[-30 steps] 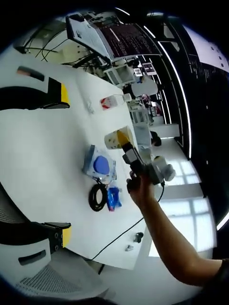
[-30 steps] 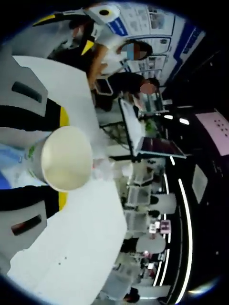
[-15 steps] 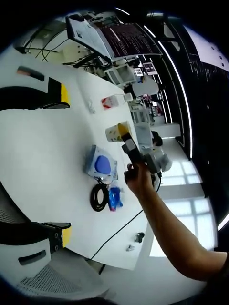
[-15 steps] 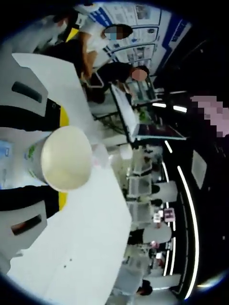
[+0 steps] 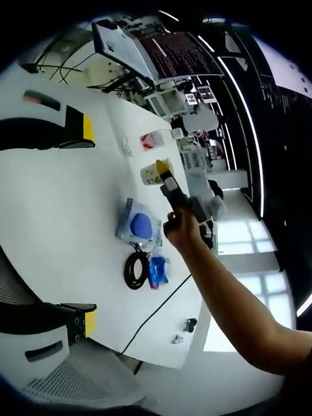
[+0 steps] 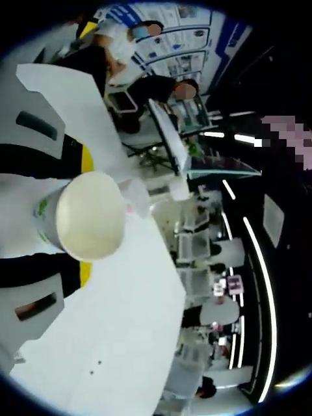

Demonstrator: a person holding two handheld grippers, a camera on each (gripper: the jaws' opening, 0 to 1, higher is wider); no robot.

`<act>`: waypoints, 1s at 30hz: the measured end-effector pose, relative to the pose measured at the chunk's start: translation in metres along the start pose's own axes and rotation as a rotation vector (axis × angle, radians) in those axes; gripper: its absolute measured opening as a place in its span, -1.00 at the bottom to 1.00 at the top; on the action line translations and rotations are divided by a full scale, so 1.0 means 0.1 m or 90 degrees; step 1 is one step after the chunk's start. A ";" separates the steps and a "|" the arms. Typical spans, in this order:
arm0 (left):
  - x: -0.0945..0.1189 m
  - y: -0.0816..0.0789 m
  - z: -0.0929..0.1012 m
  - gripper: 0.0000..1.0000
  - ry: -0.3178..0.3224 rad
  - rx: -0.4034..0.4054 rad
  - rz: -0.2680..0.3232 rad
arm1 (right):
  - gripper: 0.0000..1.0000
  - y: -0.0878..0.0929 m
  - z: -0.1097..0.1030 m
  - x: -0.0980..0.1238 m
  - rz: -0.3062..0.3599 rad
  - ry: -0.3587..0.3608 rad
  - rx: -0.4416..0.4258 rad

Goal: Arrange the tabletop items into an orderly group along one side of the table until the central work area is clear of visible clutter.

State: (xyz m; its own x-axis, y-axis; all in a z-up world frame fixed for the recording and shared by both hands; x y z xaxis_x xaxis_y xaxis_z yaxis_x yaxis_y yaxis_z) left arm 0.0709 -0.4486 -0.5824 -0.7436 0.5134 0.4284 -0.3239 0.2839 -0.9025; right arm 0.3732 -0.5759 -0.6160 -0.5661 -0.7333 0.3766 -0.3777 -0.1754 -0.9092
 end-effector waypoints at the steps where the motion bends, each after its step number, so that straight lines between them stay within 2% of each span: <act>1: 0.00 0.00 0.00 1.00 0.000 0.000 -0.001 | -0.19 0.01 0.01 -0.02 0.000 0.002 -0.002; 14: 0.00 0.01 -0.01 1.00 -0.003 0.010 -0.006 | -0.19 0.09 0.10 -0.23 -0.008 0.038 -0.023; 20: 0.00 0.02 -0.01 1.00 -0.003 0.014 -0.011 | -0.19 0.16 0.24 -0.39 -0.011 0.045 -0.031; 30: 0.00 0.03 -0.03 1.00 -0.008 0.022 -0.012 | -0.18 0.23 0.28 -0.48 -0.007 0.057 -0.037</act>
State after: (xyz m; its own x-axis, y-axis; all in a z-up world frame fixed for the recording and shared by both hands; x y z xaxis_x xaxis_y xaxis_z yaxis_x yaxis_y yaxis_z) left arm 0.0719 -0.4456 -0.5850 -0.7444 0.4979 0.4449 -0.3576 0.2655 -0.8954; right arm 0.4125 -0.5629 -0.6596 -0.6238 -0.6691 0.4040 -0.4256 -0.1428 -0.8936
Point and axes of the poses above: the point that each gripper's makers call its tool centre point, and the gripper's own axes: x roughly backward along the fingers, z roughly to its right, y roughly out of its underside, the point moved 9 cm from there along x, roughly backward along the fingers
